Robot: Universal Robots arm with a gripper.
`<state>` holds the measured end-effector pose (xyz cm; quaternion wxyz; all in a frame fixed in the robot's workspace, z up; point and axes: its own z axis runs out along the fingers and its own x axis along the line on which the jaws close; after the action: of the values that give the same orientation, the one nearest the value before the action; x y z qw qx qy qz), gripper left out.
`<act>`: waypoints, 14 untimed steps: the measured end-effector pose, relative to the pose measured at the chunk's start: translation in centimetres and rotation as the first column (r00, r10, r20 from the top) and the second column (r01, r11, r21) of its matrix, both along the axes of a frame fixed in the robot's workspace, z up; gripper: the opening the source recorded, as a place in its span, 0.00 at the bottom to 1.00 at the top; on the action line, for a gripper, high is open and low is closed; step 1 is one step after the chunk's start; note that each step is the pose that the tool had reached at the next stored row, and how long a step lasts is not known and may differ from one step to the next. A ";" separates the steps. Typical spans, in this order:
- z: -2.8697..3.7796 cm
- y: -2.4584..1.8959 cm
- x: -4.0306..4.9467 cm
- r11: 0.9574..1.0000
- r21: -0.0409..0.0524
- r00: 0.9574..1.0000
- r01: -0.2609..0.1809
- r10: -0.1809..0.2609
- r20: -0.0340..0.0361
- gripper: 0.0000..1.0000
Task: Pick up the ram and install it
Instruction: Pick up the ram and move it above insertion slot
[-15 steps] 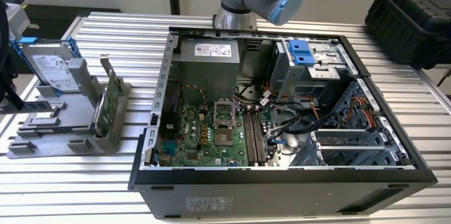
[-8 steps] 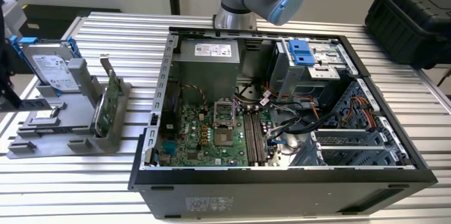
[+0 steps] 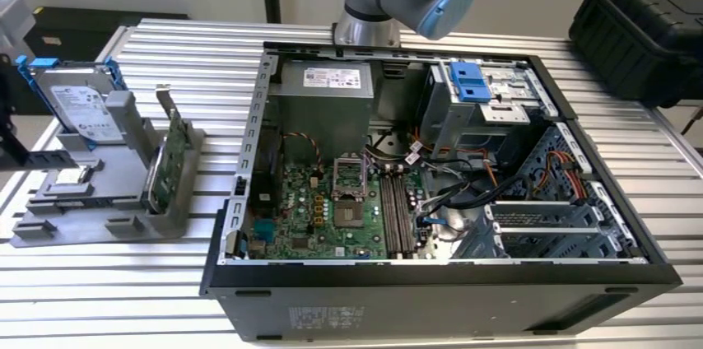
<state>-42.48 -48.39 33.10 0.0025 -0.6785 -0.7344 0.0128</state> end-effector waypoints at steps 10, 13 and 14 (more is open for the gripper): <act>0.66 0.00 -0.15 1.000 0.000 1.000 0.000 0.000 0.001 0.00; 0.82 0.00 -0.20 1.000 0.000 1.000 0.000 0.000 0.002 0.00; 0.87 0.00 -0.22 1.000 0.000 1.000 0.000 0.000 0.002 0.00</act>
<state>-42.70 -48.38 33.97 0.0019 -0.6786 -0.7344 0.0122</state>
